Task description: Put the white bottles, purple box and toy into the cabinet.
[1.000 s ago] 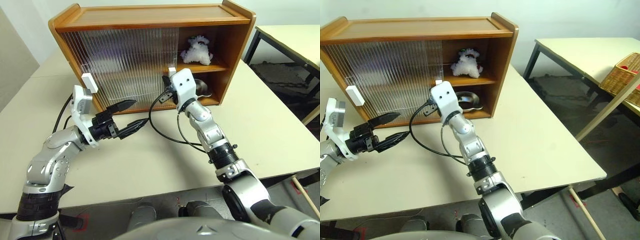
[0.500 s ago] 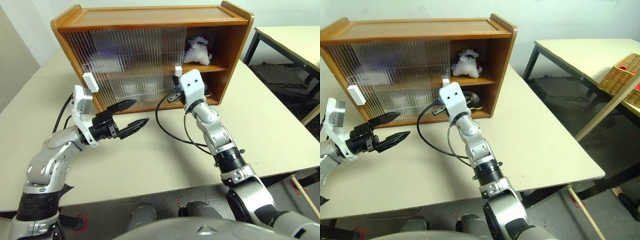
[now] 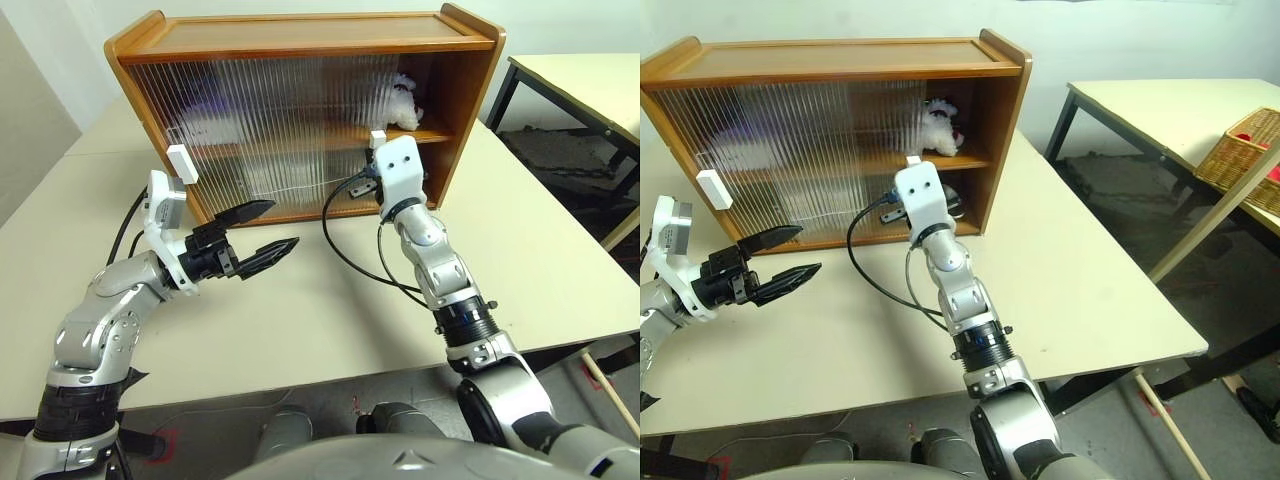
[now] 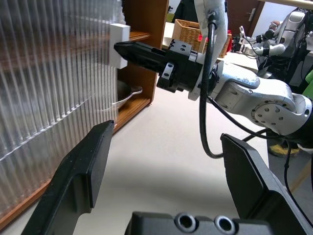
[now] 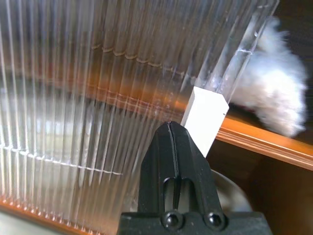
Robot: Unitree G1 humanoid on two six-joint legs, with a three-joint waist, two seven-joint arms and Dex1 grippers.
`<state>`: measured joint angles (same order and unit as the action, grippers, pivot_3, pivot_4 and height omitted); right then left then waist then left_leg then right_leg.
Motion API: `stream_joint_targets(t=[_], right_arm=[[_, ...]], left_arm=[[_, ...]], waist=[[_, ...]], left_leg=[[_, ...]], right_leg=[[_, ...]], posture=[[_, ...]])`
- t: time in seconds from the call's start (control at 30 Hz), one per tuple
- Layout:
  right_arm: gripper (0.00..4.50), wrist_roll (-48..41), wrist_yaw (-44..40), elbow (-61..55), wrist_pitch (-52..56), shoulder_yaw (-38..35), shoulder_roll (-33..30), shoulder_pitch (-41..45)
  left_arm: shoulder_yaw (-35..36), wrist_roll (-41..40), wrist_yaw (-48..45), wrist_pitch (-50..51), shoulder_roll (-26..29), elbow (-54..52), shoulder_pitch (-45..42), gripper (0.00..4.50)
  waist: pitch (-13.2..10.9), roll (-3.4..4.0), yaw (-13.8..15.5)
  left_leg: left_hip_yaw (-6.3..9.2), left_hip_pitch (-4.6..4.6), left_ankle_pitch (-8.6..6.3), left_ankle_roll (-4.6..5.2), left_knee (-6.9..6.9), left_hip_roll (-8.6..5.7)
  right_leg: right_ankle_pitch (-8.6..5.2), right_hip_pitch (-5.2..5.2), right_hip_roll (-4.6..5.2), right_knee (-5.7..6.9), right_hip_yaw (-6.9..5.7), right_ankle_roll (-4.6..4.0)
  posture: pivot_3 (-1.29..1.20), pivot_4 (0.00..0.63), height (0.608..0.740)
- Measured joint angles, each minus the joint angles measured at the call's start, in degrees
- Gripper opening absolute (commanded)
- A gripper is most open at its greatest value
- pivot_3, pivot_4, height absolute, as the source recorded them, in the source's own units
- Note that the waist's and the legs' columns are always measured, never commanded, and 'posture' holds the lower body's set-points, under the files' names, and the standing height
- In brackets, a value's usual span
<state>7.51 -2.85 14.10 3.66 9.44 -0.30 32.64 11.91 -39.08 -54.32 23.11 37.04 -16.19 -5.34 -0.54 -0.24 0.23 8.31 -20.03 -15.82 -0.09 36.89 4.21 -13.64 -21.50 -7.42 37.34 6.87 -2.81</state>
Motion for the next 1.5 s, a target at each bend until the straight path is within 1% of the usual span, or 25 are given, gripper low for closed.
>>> stream_joint_targets(t=[0.47, 0.7, 1.03, 1.13, 1.23, 1.27, 1.33, 1.5], right_arm=[[0.01, 1.17, 10.07, 0.43, 2.73, -6.79, -2.42, 0.21], [0.01, 2.00, 13.37, 1.95, 2.61, -8.80, -3.80, 1.34], [0.01, 2.03, 13.81, 2.71, 2.00, -8.77, -3.81, 1.54], [0.01, 1.55, 9.16, 2.63, 0.47, -7.77, -5.05, 1.33], [0.56, 1.04, 3.46, 0.17, -1.61, -5.45, -6.09, -1.12], [0.88, 0.19, 0.76, -1.59, -2.64, -4.35, -6.46, -3.08], [1.68, -1.06, -3.00, -4.41, -3.51, -3.46, -7.24, -6.48], [3.45, -3.81, -7.75, -11.48, -4.70, -5.28, -11.80, -15.28]], left_arm=[[-0.89, 0.61, -0.60, -0.01, -0.02, 0.39, -0.85, 4.50], [-1.05, 0.82, -0.81, -0.01, -0.02, 0.40, -1.11, 4.50], [-1.10, 0.86, -0.98, -0.01, -0.14, 0.45, -1.52, 4.50], [-1.12, 0.86, -0.97, 0.00, -0.16, 0.45, -1.56, 4.50], [-1.21, 0.86, -0.96, 0.01, -0.20, 0.43, -1.58, 4.50], [-1.31, 0.85, -0.94, 0.01, -0.25, 0.43, -1.59, 4.50], [-1.47, 0.84, -0.91, 0.04, -0.35, 0.39, -1.59, 4.50], [-1.43, 0.82, -0.90, 0.02, -0.35, 0.39, -0.75, 4.50]], waist=[[0.01, -0.01, 0.00], [0.01, -0.01, -0.27], [0.00, 0.00, -0.26], [0.01, -0.01, -0.39], [0.01, -0.02, -0.56], [0.01, -0.02, -0.54], [0.02, -0.03, -0.42], [0.03, -0.05, -0.22]], left_leg=[[-0.01, -0.02, 0.00, 0.00, -0.04, 0.04], [-0.18, -0.02, -0.01, 0.00, -0.09, 0.08], [0.02, -0.04, -0.02, 0.01, -0.09, 0.20], [0.02, -0.03, -0.02, 0.01, -0.09, 0.20], [0.01, -0.01, -0.02, 0.01, -0.09, 0.20], [0.00, -0.01, -0.02, 0.01, -0.09, 0.20], [-0.02, -0.02, -0.02, 0.01, -0.07, 0.18], [-0.06, 0.19, -0.02, 0.01, 0.06, 0.13]], right_leg=[[0.03, -0.06, -0.06, 0.00, 0.06, 0.09], [0.04, -0.11, -0.23, 0.00, 0.07, 0.12], [0.09, -0.09, -0.62, 0.00, 0.18, 0.16], [0.09, -0.09, -0.69, 0.00, 0.19, 0.16], [0.09, -0.08, -0.78, 0.00, 0.19, 0.17], [0.08, -0.08, -0.81, -0.01, 0.19, 0.18], [0.06, -0.05, -0.83, -0.01, 0.18, 0.21], [0.03, 0.31, -0.82, -0.09, 0.25, 0.27]], posture=[[0.00, 0.000, 0.740], [-0.01, 0.000, 0.740], [-0.01, 0.000, 0.740], [-0.01, 0.000, 0.740], [-0.01, 0.000, 0.740], [-0.01, 0.000, 0.740], [0.00, 0.000, 0.740], [-0.01, 0.000, 0.740]])
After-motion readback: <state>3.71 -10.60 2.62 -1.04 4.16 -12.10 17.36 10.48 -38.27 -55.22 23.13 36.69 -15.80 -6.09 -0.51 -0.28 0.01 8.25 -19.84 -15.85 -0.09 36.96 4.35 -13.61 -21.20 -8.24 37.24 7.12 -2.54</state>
